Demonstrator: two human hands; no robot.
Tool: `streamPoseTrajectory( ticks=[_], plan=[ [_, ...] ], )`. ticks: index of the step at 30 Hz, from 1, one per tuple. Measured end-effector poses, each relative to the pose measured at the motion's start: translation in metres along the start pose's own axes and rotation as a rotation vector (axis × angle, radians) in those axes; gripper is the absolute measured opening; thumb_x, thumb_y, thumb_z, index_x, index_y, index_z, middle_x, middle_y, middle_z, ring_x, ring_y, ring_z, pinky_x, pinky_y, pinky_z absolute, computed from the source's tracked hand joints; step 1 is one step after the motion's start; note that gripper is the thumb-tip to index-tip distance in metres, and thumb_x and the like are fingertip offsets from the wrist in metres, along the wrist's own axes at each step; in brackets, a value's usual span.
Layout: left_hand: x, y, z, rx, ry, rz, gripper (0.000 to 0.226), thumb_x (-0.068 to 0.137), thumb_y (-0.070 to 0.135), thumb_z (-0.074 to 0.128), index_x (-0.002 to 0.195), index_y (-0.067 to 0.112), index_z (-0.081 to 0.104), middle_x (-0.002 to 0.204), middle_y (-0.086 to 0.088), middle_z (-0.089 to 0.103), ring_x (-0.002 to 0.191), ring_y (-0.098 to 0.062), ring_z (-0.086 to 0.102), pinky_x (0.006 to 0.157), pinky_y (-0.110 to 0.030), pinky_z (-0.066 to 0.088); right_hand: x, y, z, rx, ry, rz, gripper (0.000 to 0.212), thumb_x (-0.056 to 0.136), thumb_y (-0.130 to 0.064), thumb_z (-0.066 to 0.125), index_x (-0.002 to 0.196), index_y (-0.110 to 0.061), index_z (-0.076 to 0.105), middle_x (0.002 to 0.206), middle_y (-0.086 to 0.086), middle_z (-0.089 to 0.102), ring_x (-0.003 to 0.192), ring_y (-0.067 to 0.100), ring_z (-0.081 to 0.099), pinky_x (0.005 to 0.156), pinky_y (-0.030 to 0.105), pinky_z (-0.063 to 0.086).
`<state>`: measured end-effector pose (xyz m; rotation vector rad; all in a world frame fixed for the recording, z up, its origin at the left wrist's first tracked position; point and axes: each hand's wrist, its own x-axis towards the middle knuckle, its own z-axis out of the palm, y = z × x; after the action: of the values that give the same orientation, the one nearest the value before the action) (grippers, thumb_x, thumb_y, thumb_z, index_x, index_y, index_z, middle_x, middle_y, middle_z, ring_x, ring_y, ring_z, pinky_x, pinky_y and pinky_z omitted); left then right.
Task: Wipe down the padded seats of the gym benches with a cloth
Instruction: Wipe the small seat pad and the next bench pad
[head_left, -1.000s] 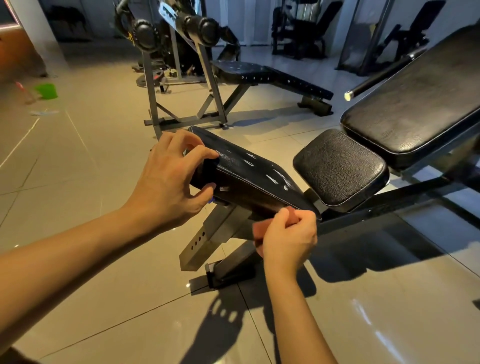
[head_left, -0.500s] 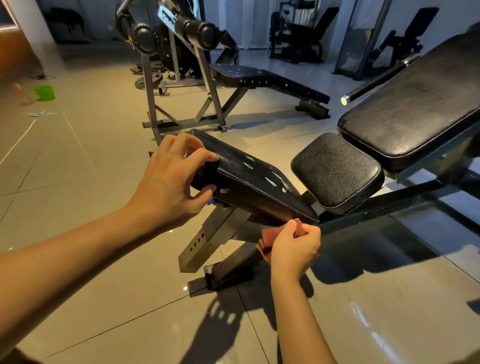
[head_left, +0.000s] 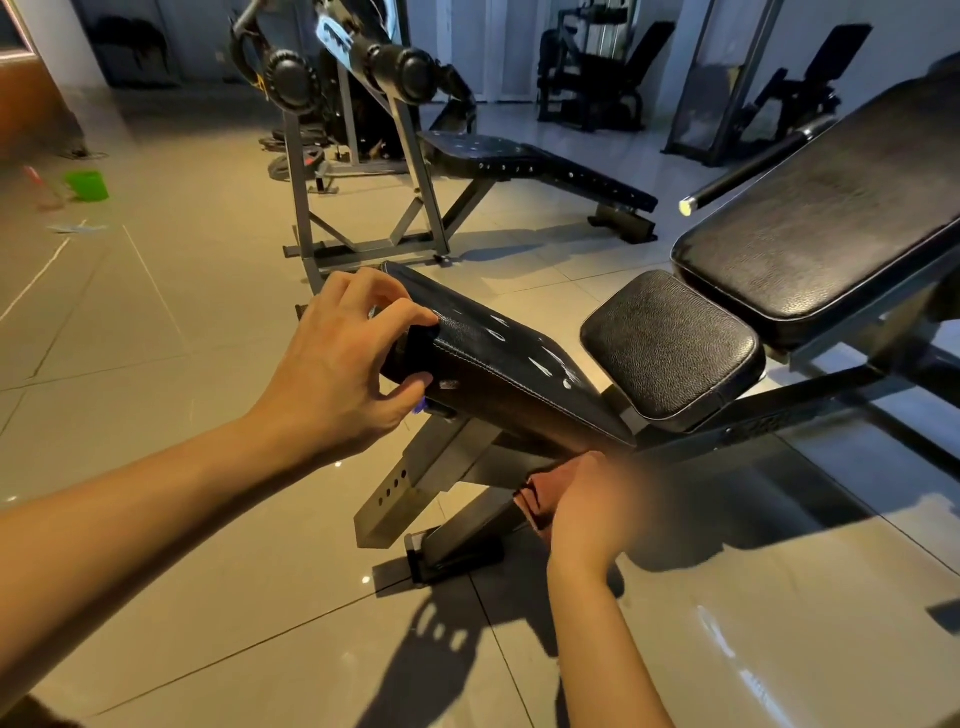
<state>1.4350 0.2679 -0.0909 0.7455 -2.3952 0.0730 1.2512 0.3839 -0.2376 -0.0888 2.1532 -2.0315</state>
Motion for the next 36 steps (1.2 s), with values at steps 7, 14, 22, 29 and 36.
streamPoseTrajectory(
  ticks=[7, 14, 22, 29, 36],
  plan=[
    [0.001, -0.001, -0.001, -0.003, -0.001, 0.008, 0.057, 0.077, 0.032, 0.084, 0.127, 0.019, 0.061, 0.131, -0.011, 0.049, 0.123, -0.030, 0.040, 0.093, -0.046, 0.047, -0.084, -0.053, 0.026, 0.133, -0.354, -0.244, 0.009, 0.097, -0.027, 0.066, 0.103, -0.029, 0.060, 0.098, -0.008, 0.064, 0.092, 0.009, 0.065, 0.075, 0.027, 0.059],
    [0.002, -0.002, -0.002, -0.027, -0.019, 0.003, 0.057, 0.078, 0.030, 0.084, 0.128, 0.019, 0.060, 0.133, -0.011, 0.049, 0.126, -0.030, 0.039, 0.096, -0.047, 0.047, -0.019, -0.030, 0.005, 0.107, -0.070, -0.042, 0.011, 0.092, -0.017, 0.069, 0.099, -0.023, 0.063, 0.098, -0.003, 0.064, 0.097, 0.020, 0.064, 0.067, 0.024, 0.050],
    [0.005, -0.006, -0.005, -0.036, -0.042, 0.018, 0.058, 0.077, 0.032, 0.084, 0.129, 0.022, 0.059, 0.133, -0.008, 0.048, 0.127, -0.027, 0.038, 0.099, -0.044, 0.044, -0.084, -0.063, 0.030, 0.124, -0.373, -0.332, 0.010, 0.094, -0.029, 0.069, 0.098, -0.031, 0.060, 0.100, -0.009, 0.060, 0.095, 0.008, 0.061, 0.074, 0.027, 0.058],
    [0.002, -0.017, -0.015, -0.075, -0.033, -0.015, 0.058, 0.081, 0.042, 0.077, 0.132, 0.021, 0.059, 0.136, -0.007, 0.051, 0.130, -0.028, 0.045, 0.104, -0.052, 0.046, -0.051, -0.050, 0.023, 0.094, -0.145, -0.190, 0.012, 0.094, -0.026, 0.067, 0.093, -0.034, 0.059, 0.098, -0.009, 0.062, 0.097, 0.015, 0.063, 0.081, 0.045, 0.060],
    [0.003, -0.015, -0.021, -0.162, -0.034, -0.061, 0.051, 0.084, 0.045, 0.064, 0.130, 0.025, 0.061, 0.131, 0.002, 0.054, 0.125, -0.017, 0.048, 0.104, -0.049, 0.048, -0.102, -0.084, 0.050, 0.020, -0.352, -0.698, 0.008, 0.095, -0.021, 0.069, 0.092, -0.018, 0.062, 0.093, -0.006, 0.057, 0.087, 0.005, 0.057, 0.071, 0.014, 0.048]
  ],
)
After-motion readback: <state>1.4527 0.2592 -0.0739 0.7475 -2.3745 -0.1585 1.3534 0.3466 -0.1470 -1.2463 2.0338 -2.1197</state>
